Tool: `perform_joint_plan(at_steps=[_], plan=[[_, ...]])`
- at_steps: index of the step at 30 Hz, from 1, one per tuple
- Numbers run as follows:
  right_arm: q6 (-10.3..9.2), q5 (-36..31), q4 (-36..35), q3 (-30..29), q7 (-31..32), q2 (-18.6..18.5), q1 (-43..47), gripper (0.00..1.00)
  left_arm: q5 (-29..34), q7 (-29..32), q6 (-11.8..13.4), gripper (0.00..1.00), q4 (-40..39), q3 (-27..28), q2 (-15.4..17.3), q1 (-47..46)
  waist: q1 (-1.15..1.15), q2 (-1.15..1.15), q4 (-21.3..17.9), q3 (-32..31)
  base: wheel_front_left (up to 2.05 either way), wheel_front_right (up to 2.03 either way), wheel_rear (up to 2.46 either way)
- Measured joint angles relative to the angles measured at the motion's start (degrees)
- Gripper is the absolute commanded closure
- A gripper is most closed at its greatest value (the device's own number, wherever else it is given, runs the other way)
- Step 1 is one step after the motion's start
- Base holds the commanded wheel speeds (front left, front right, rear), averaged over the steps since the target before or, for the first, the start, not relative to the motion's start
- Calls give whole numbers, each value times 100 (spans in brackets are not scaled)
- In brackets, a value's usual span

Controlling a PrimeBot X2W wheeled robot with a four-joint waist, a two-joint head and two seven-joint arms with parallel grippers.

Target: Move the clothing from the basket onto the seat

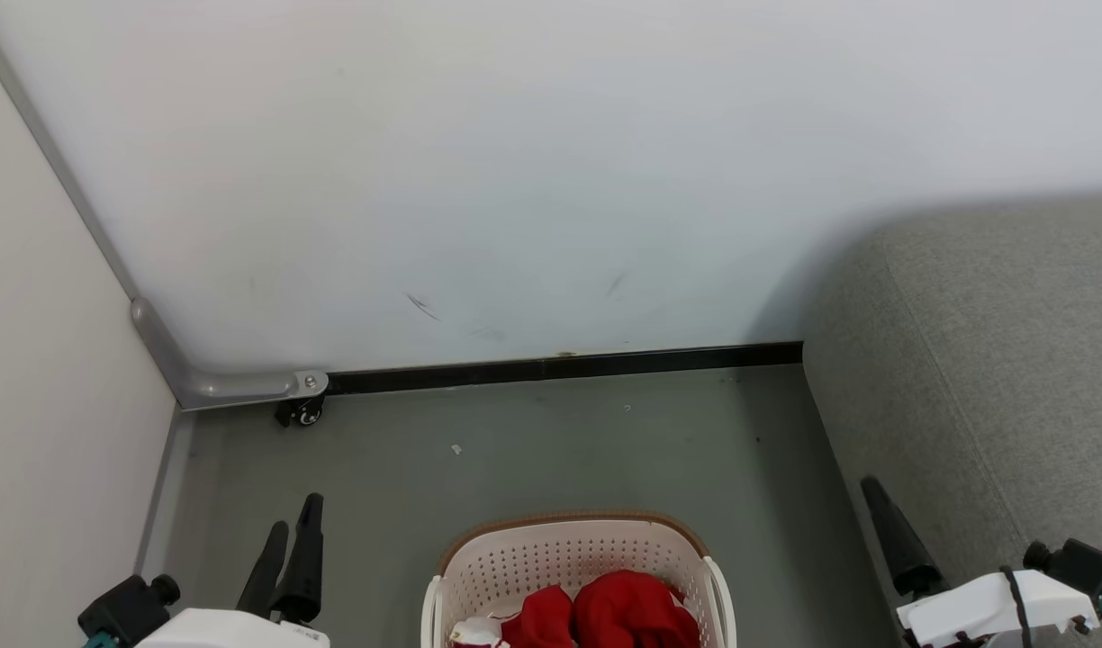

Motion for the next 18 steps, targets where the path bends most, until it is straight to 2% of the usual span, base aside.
perform_joint_plan(at_steps=[7, 18], plan=[[0, -666, -51, 99, -93, 1, 59, 0, 734, -113, 138, 0, -194, -155, 51, -1, -4, 0, 6, -36, 0, 0, 0], [0, -1954, -170, 276, -326, -3, 91, 0, 2015, -345, 402, 0, -510, -471, 110, 1, -57, 0, 16, -50, 0, 0, 0]])
